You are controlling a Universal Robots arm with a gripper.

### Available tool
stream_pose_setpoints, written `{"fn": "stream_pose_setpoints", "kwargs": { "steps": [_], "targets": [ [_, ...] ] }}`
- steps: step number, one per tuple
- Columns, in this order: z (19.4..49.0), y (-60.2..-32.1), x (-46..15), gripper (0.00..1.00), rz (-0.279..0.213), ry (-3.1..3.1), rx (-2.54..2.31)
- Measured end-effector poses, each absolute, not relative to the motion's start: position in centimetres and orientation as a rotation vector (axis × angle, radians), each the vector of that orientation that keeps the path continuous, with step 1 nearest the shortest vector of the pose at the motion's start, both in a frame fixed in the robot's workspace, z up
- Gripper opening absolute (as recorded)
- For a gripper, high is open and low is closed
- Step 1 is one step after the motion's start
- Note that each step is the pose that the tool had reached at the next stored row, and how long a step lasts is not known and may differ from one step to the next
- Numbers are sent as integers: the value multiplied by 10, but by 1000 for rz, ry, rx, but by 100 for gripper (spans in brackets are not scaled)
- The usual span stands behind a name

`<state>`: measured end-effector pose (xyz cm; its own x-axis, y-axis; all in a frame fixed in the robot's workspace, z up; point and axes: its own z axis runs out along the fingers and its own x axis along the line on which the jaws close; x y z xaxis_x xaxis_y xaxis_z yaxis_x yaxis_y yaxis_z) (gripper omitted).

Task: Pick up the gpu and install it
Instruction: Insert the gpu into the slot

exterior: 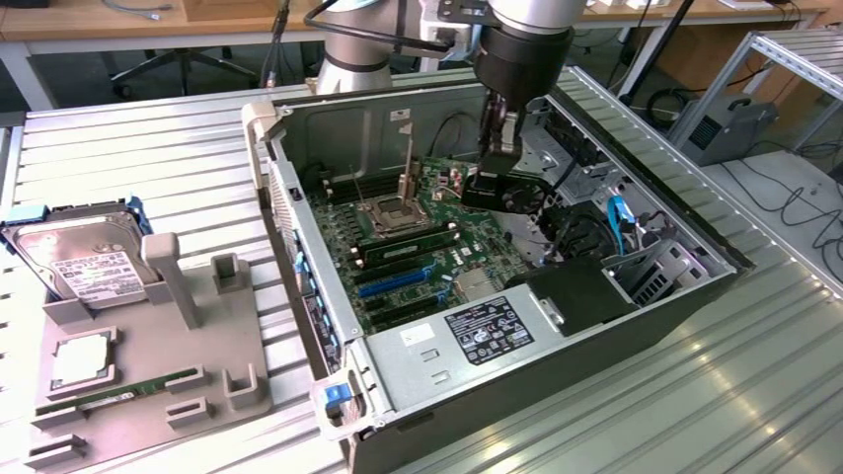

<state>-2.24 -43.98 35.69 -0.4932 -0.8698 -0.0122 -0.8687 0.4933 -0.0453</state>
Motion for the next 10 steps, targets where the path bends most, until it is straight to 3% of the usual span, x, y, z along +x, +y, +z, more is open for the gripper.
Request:
{"fn": "stream_pose_setpoints", "kwargs": {
  "steps": [10],
  "targets": [
    [357, -440, -22, 26, -50, 2651, -1621]
  ]
}}
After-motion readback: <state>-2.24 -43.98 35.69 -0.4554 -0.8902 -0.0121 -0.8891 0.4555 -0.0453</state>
